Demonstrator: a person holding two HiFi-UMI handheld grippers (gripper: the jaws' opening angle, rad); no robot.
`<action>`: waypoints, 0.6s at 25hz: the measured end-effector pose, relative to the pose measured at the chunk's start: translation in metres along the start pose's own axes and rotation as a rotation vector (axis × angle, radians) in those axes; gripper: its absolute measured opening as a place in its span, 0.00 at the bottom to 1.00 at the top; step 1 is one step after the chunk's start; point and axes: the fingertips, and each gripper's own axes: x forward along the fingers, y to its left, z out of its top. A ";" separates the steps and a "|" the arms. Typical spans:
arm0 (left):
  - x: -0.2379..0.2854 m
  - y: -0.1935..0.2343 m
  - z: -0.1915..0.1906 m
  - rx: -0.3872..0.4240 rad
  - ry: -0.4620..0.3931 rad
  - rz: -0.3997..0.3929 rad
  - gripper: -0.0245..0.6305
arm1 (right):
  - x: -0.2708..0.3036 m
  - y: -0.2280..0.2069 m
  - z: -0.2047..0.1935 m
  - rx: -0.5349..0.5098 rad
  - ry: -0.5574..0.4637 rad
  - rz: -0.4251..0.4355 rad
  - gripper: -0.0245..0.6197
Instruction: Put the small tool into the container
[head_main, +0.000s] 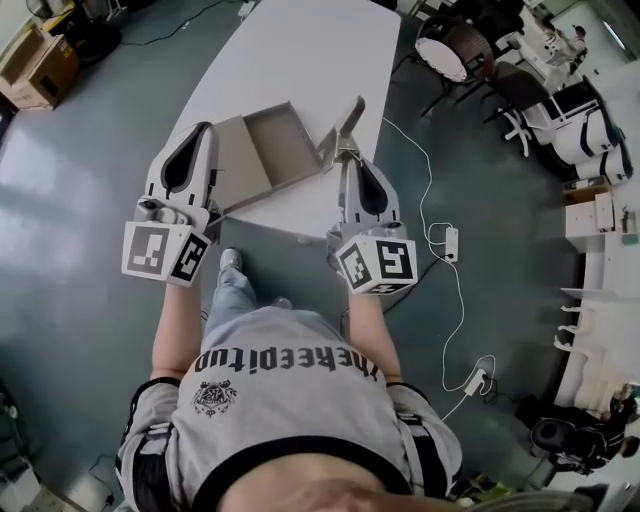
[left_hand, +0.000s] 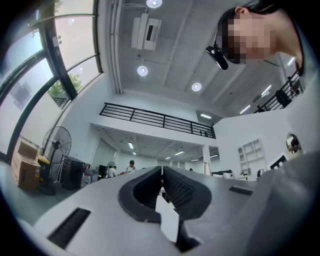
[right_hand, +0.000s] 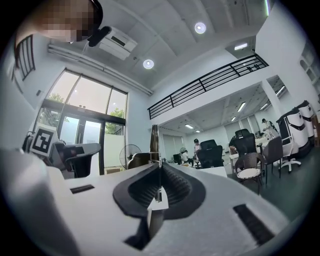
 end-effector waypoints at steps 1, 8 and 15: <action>0.007 0.013 0.000 -0.003 0.001 -0.010 0.06 | 0.013 0.004 -0.003 -0.001 0.004 -0.011 0.05; 0.056 0.080 -0.010 -0.029 0.010 -0.083 0.06 | 0.085 0.016 -0.033 -0.025 0.071 -0.087 0.05; 0.093 0.116 -0.028 -0.051 0.041 -0.142 0.06 | 0.128 0.010 -0.087 -0.084 0.241 -0.155 0.05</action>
